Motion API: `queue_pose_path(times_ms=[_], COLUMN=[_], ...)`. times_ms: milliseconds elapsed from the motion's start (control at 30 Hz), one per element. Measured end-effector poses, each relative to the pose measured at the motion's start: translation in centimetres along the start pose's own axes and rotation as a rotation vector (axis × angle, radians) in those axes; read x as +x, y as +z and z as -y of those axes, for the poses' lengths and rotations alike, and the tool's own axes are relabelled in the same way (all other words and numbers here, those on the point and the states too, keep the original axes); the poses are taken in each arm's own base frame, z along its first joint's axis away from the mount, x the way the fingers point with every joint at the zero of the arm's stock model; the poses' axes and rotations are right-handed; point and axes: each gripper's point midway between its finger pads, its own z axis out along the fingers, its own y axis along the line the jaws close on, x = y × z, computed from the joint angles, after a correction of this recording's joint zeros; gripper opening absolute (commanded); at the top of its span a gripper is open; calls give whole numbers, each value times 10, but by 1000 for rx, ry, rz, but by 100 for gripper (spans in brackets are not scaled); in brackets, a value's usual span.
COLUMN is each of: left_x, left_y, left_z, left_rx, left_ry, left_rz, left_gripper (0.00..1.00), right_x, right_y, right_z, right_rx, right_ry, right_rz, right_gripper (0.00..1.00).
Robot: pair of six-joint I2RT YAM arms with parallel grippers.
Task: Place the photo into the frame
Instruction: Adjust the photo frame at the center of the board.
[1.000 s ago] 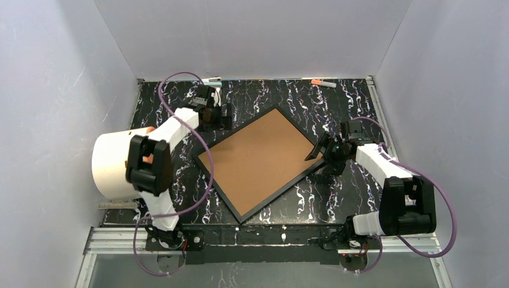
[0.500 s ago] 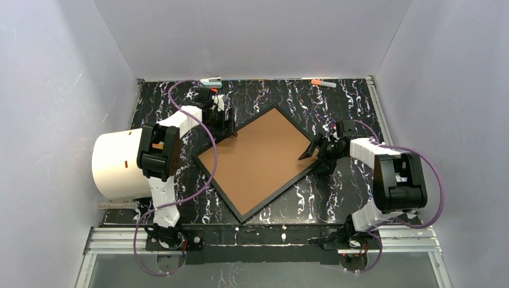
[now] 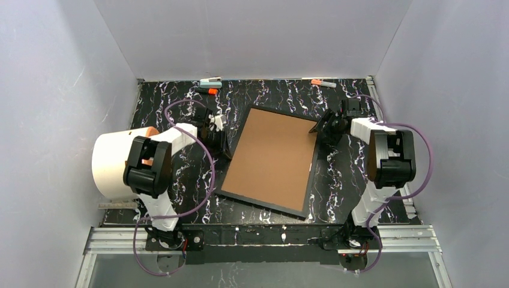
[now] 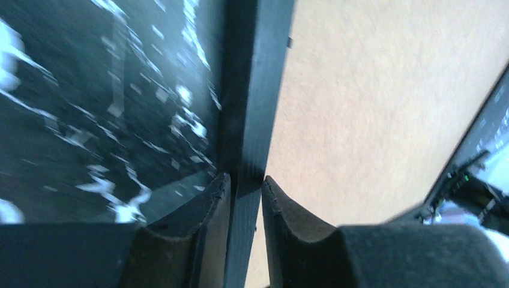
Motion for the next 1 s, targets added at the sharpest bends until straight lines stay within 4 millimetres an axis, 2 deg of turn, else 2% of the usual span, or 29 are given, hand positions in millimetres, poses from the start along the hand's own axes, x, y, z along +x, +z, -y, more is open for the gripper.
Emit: queue_pose_path(times_ms=[233,300,367,433,533,600,700,767,833,1000], left_x=[63,77,89,94,90,84,77,70,63,49], left_y=[-3,-3,-3,-5,-6,-7,-8,-8,-7,0], left_z=[39,46,49,50,54,58,63,64,63,58], left_rx=[91,110,116,118,128,144,164,160,149,118], left_ry=[28,25,12,-7,-32,-48,-62,-69,-80,-118], left_rz=[-83,-100,-112,-110,-81,-49,-3,27,57,111], left_gripper=[17,19,26,32,44,48,48,46,45,43], right_x=[-41,-46,-49,-55,-59,-58,-53,-34,2,140], right_y=[20,23,21,18,6,-11,-41,-61,-73,-74], right_z=[-16,-21,-26,-30,-30,-35,-55,-74,-95,-141], right_rx=[-72,-95,-106,-103,-61,-46,-95,-176,-262,-415], right_ry=[-33,-45,-52,-51,-44,-41,-55,-66,-84,-194], right_rz=[58,63,65,78,102,113,134,124,73,-178], right_gripper=[72,77,84,89,89,85,73,67,62,46])
